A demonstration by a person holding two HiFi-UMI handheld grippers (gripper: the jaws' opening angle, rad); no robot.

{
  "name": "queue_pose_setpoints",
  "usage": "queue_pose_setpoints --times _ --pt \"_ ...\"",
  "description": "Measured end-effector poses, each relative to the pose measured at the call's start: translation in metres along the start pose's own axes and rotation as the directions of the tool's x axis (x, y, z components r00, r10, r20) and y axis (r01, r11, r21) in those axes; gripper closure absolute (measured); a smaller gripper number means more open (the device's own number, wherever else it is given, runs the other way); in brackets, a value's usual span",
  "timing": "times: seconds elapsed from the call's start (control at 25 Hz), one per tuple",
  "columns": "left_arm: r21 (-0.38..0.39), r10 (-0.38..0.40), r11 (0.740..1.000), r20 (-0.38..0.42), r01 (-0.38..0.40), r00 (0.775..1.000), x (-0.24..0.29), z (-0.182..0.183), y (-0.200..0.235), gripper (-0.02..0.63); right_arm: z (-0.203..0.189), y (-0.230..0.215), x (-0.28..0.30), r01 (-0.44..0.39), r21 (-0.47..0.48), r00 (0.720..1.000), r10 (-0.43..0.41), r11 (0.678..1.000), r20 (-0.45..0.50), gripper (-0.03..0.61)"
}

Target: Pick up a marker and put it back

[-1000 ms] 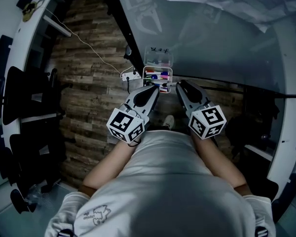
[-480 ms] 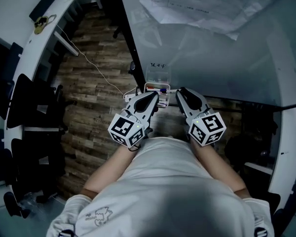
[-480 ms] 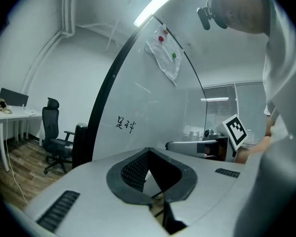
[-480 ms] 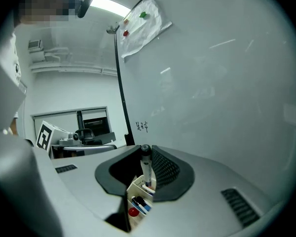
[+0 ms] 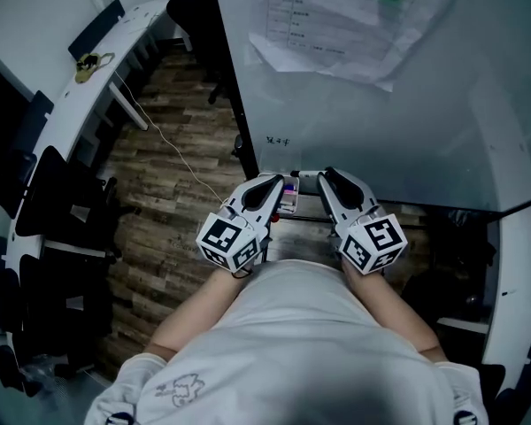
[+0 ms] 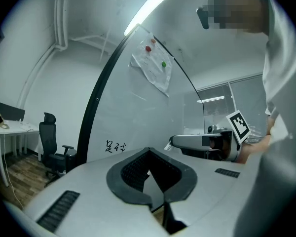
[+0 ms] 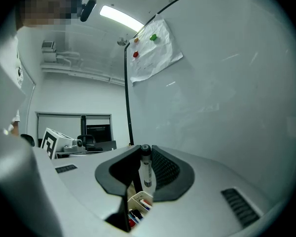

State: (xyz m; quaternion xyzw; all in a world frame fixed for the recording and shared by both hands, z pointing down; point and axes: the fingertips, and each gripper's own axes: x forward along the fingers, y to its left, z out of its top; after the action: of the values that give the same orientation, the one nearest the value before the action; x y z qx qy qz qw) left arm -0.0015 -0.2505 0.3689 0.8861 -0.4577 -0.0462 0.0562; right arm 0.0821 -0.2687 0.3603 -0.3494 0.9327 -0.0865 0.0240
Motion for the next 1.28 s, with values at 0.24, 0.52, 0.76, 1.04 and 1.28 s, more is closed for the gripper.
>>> queue_pose_setpoints --times 0.24,0.52,0.76,1.04,1.28 --pt "0.014 -0.004 1.0 0.023 0.004 1.0 0.0 0.006 -0.012 0.61 0.008 0.0 -0.011 -0.007 -0.006 1.0 0.007 1.0 0.023 0.505" --pt "-0.041 0.057 0.998 0.091 -0.053 0.994 -0.014 0.014 -0.005 0.609 0.008 0.003 -0.018 -0.009 -0.01 1.0 0.009 1.0 0.027 0.505" --pt "-0.049 0.062 0.997 0.107 -0.057 0.992 -0.014 0.014 0.003 0.609 0.004 0.003 -0.015 0.014 -0.017 1.0 -0.013 1.0 0.015 0.505" --pt "-0.056 0.011 0.998 0.09 -0.006 0.996 -0.011 0.012 0.016 0.609 -0.003 0.007 -0.004 0.072 -0.021 0.997 -0.072 0.997 -0.012 0.505" --pt "-0.078 -0.043 0.996 0.051 0.047 0.998 -0.01 0.006 0.039 0.609 -0.014 0.008 0.01 0.147 0.003 0.988 -0.147 0.989 -0.038 0.505"
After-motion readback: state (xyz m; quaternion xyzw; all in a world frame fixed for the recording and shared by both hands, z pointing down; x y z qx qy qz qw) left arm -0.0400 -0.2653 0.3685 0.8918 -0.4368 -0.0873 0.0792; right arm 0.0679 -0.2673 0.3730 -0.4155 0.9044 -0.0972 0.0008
